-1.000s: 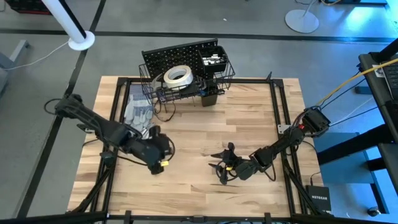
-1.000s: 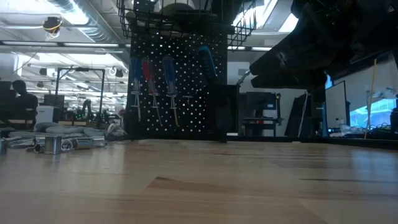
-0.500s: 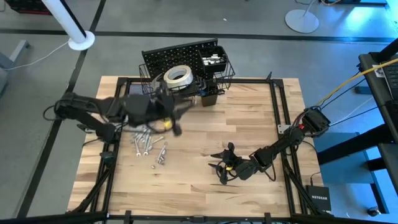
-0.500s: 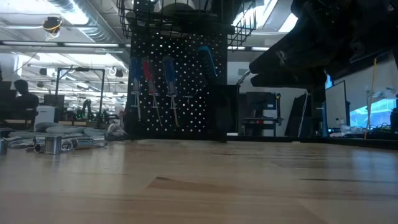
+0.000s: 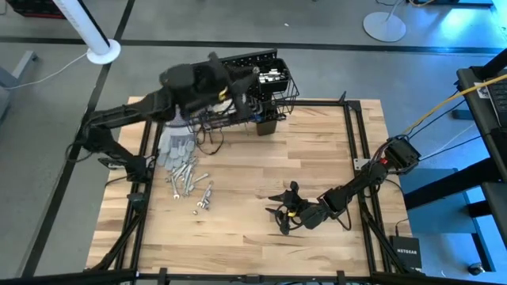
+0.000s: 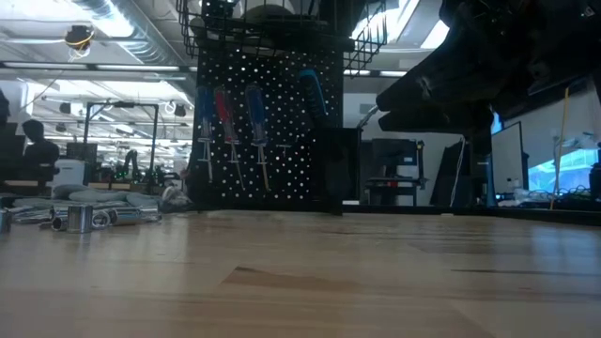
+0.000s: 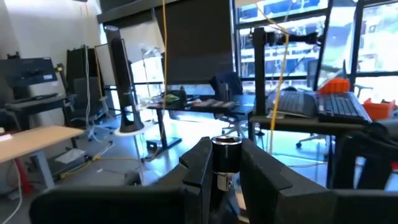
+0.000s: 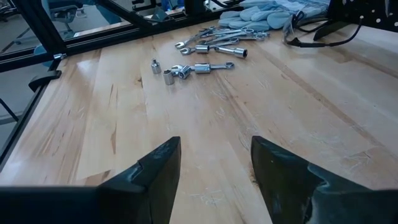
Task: Hang tools onto peg board
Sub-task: Put the socket into the top black bin on the pegboard
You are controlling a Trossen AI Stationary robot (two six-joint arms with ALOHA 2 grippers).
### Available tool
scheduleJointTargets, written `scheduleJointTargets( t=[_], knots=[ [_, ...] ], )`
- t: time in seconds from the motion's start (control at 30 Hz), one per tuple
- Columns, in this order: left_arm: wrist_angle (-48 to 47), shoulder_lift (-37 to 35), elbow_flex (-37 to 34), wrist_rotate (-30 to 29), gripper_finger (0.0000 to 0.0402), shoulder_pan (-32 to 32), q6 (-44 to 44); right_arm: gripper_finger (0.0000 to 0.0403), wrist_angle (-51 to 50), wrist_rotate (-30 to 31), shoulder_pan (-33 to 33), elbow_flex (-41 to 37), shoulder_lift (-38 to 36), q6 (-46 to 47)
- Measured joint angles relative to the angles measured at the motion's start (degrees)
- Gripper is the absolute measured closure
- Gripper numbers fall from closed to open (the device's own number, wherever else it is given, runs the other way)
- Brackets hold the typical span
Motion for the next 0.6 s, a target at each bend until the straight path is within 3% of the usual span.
scheduleJointTargets(
  t=[0.17, 0.4, 0.6],
  knots=[
    [-1.3, 6.1, 7.3, 2.5, 0.0345, 3.9, 0.0, 0.0204, 0.0, 0.0, 0.0, 0.0, 0.0, 0.0],
    [-1.1, 10.9, 8.0, 2.5, 0.0339, 6.6, 0.3, 0.0204, -0.1, 0.0, 0.0, 0.0, 0.0, 0.0],
    [-2.4, 10.9, 8.0, 2.2, 0.0288, 7.2, 0.0, 0.0204, -0.1, -1.5, 0.0, 0.0, 0.0, 0.0]
  ],
)
